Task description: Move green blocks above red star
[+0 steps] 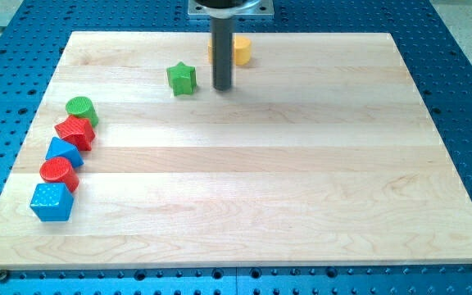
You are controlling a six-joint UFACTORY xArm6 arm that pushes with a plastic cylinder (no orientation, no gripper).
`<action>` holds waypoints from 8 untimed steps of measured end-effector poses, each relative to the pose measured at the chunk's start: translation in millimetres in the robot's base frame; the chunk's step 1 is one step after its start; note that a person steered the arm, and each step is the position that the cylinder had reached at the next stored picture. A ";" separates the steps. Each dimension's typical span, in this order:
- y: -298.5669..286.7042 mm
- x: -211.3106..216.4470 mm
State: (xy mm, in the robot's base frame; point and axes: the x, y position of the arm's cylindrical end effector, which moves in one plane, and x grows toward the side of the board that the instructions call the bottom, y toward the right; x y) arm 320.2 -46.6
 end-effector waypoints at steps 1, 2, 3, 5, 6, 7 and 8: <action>-91.3 0.0; -148.4 4.4; -125.1 -36.0; -204.7 -22.9; -165.2 9.1; -153.2 5.9; -86.7 19.2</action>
